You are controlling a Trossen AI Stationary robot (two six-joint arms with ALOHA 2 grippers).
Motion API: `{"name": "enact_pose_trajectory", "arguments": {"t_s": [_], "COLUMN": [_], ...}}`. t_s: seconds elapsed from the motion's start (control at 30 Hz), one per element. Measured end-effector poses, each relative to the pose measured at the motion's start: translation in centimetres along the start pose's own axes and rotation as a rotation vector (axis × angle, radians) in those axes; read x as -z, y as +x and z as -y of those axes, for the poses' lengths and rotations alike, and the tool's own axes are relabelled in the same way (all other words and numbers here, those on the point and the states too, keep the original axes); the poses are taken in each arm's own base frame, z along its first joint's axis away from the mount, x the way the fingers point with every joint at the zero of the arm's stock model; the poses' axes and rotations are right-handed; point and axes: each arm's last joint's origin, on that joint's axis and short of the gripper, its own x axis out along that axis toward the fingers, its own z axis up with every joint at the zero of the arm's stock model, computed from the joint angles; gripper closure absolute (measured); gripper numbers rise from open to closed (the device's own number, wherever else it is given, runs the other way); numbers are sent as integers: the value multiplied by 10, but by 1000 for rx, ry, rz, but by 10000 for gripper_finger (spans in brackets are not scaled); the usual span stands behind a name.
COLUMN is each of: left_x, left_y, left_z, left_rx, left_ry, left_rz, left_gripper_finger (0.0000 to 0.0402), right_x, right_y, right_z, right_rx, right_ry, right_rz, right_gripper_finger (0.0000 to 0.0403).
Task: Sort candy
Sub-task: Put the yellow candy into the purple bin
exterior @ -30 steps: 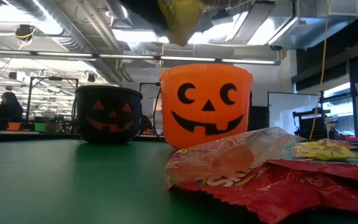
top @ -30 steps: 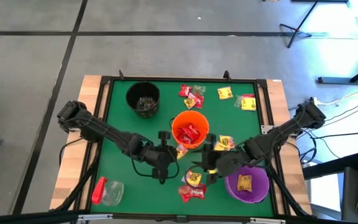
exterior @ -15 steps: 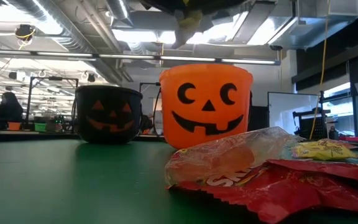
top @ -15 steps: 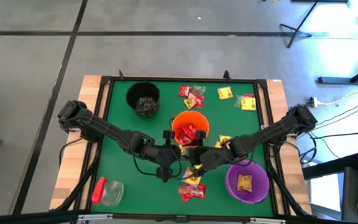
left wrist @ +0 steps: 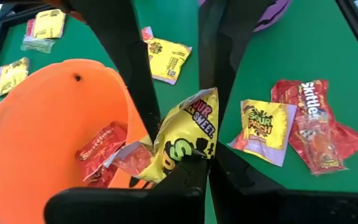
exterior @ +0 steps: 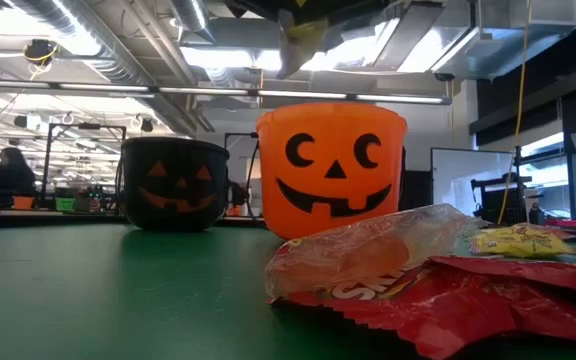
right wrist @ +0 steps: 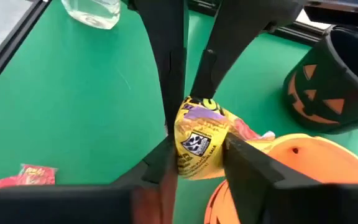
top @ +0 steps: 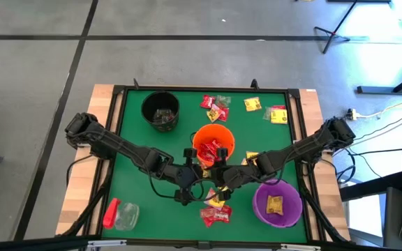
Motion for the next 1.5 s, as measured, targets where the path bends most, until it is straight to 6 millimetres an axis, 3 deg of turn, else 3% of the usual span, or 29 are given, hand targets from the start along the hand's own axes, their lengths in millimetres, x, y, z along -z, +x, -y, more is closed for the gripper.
{"name": "enact_pose_trajectory", "arguments": {"t_s": [0.13,0.27,0.53,0.8,1.0,1.13,1.27,1.5], "left_x": [0,2,5,1,1,8,5,0], "left_y": [0,0,-11,-42,-38,-30,-29,-28], "left_z": [1,1,2,-1,-4,-4,-5,-7], "left_rx": [46,59,64,-9,-64,-93,-119,-118], "left_ry": [3,9,23,-8,-16,-45,-82,-110], "left_rz": [-6,-26,-58,-1,4,-7,33,78], "left_gripper_finger": [398,370,269,230,231,232,232,232], "right_x": [0,1,7,7,11,26,43,60], "right_y": [0,1,-4,-58,-108,-134,-147,-154], "right_z": [0,-1,1,-5,-19,-27,-32,-39], "right_rx": [-9,-8,6,-204,-499,-591,-539,-353], "right_ry": [-2,-18,-33,39,112,288,425,425], "right_rz": [-2,-4,-72,-123,-181,-401,-646,-766], "right_gripper_finger": [341,376,385,382,382,382,382,381]}}
